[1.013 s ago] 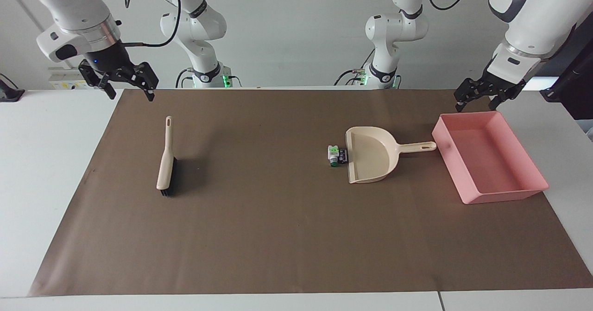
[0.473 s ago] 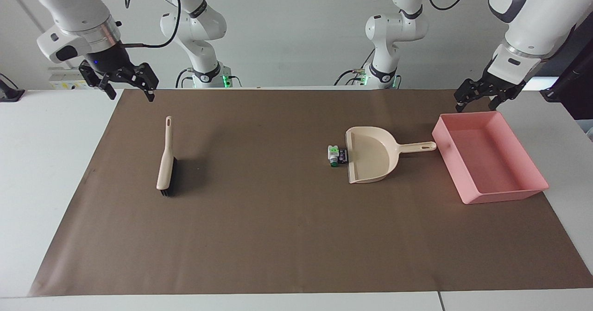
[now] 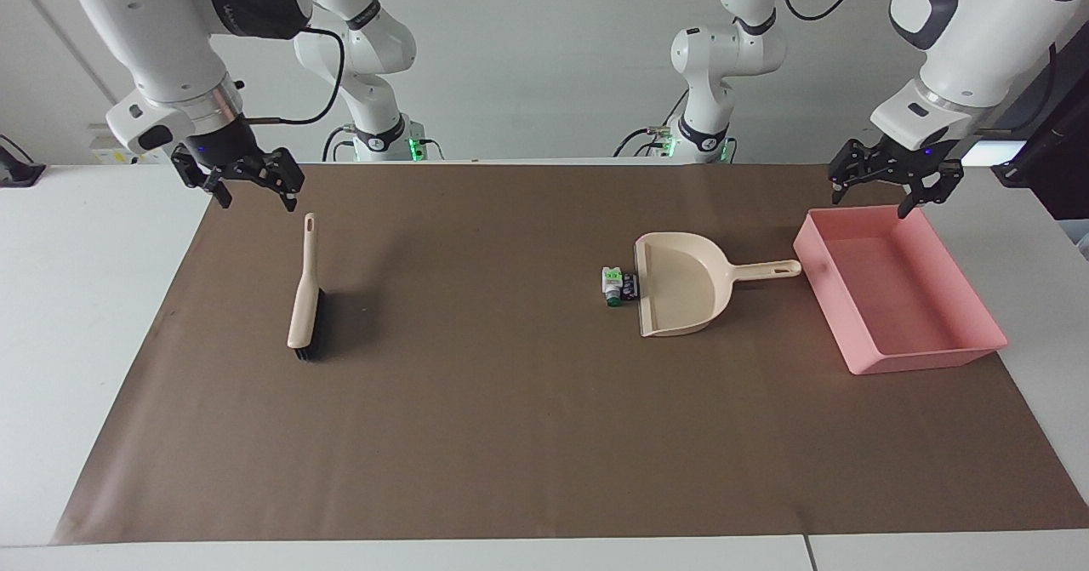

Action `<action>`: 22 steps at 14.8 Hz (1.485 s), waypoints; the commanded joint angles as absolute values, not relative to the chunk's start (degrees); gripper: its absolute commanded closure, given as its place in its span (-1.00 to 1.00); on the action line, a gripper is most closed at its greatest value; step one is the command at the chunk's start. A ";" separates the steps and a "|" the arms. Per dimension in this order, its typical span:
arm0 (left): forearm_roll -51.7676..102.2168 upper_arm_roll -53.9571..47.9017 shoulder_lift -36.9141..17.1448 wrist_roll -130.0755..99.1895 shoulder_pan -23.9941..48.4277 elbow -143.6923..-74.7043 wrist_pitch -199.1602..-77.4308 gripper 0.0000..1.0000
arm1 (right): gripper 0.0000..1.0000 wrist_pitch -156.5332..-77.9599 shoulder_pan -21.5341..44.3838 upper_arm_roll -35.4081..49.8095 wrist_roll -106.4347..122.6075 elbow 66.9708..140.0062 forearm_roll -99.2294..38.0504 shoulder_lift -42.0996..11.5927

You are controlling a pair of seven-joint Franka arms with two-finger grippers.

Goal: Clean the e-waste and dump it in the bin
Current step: 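Grasp the dustpan handle with the left gripper while the right gripper reaches the brush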

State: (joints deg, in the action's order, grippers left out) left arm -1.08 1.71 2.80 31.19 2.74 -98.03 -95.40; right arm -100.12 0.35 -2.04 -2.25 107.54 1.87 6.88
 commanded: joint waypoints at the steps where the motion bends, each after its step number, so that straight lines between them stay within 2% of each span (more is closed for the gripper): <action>1: -1.58 2.11 7.99 47.40 3.34 -107.29 -102.98 -0.98 | -1.00 -106.34 -0.44 -1.93 0.17 119.52 1.93 11.78; 6: -1.76 2.11 8.17 73.17 6.15 -115.91 -112.05 -0.96 | -1.00 -119.59 -3.95 -2.02 8.07 131.99 1.14 10.38; 9: -4.03 2.02 7.65 76.55 8.16 -119.08 -115.65 -0.94 | -1.00 -126.90 -4.65 -2.02 8.70 137.71 0.44 9.14; 15: -12.91 2.02 5.63 74.63 13.53 -126.64 -120.75 -0.92 | -1.00 -132.44 -6.50 -2.02 11.69 141.94 -1.04 7.21; 19: -13.36 2.02 3.34 70.32 15.47 -130.07 -126.28 -0.92 | -0.99 -131.92 -6.42 -2.02 11.60 142.03 -2.37 7.21; 22: -13.36 2.02 1.94 69.61 15.47 -131.39 -127.97 -0.89 | -0.90 -131.84 -6.33 -2.02 11.60 141.94 -2.37 7.21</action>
